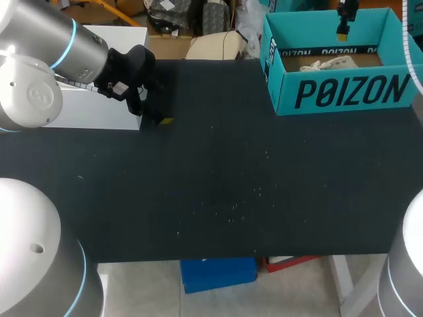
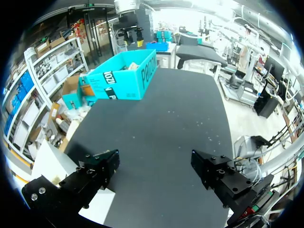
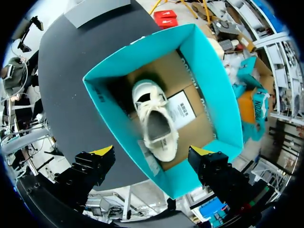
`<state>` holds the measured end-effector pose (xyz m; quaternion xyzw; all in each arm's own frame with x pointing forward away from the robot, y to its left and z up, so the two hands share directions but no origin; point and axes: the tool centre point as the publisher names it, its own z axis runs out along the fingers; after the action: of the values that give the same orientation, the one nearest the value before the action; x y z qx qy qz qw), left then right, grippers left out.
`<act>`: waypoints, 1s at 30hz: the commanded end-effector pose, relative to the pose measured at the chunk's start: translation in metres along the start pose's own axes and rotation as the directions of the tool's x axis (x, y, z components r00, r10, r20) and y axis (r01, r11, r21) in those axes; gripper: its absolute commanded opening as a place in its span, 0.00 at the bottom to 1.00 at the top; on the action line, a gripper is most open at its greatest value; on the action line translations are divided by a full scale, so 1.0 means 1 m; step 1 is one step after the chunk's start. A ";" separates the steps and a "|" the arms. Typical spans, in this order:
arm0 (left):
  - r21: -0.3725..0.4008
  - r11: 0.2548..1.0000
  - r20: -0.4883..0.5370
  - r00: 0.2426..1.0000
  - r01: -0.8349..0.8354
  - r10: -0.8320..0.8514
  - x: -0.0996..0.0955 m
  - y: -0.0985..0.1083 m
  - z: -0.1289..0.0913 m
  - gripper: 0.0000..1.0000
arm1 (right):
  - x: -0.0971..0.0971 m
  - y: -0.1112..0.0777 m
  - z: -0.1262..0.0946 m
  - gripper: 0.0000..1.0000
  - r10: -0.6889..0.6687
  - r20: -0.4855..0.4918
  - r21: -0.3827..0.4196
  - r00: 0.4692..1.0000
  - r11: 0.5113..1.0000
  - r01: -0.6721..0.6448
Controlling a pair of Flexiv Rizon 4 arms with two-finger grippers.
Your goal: Take the shoe out of the shoebox, open the shoe tongue, remove and reinsert the insole, then place the shoe into the shoebox
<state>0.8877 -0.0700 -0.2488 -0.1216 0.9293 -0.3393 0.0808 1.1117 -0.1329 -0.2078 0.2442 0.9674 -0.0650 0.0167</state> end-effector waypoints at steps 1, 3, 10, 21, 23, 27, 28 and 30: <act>-0.002 1.000 0.003 1.000 0.001 -0.001 0.001 0.000 0.000 1.00 | 0.070 -0.008 -0.023 1.00 0.066 0.243 0.009 0.968 0.997 -0.070; -0.002 1.000 0.003 1.000 0.001 -0.001 0.001 0.000 0.000 1.00 | 0.082 -0.008 -0.020 1.00 0.116 0.226 0.018 0.967 0.992 -0.123; -0.002 1.000 0.003 1.000 0.001 -0.001 0.001 0.000 0.000 1.00 | 0.118 -0.003 -0.002 1.00 0.238 0.155 0.005 0.959 0.970 -0.241; -0.002 1.000 0.003 1.000 0.001 -0.001 0.001 0.000 0.000 1.00 | 0.155 0.025 0.032 1.00 0.280 0.012 0.065 0.960 0.958 -0.280; -0.002 1.000 0.003 1.000 0.001 -0.001 0.001 0.000 0.000 1.00 | 0.163 0.029 0.038 1.00 0.276 -0.038 0.071 0.961 0.959 -0.273; -0.002 1.000 0.003 1.000 0.001 -0.001 0.001 0.000 0.000 1.00 | 0.169 0.032 0.041 1.00 0.254 -0.079 0.078 0.964 0.966 -0.248; -0.002 1.000 0.003 1.000 0.001 -0.001 0.001 0.000 0.000 1.00 | 0.169 0.032 0.041 1.00 0.254 -0.079 0.078 0.964 0.966 -0.248; -0.002 1.000 0.003 1.000 0.001 -0.001 0.001 0.000 0.000 1.00 | 0.169 0.032 0.041 1.00 0.254 -0.079 0.078 0.964 0.966 -0.248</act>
<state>0.8877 -0.0700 -0.2488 -0.1216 0.9293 -0.3393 0.0809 0.9723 -0.0321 -0.2632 0.3677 0.9263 -0.0813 -0.0155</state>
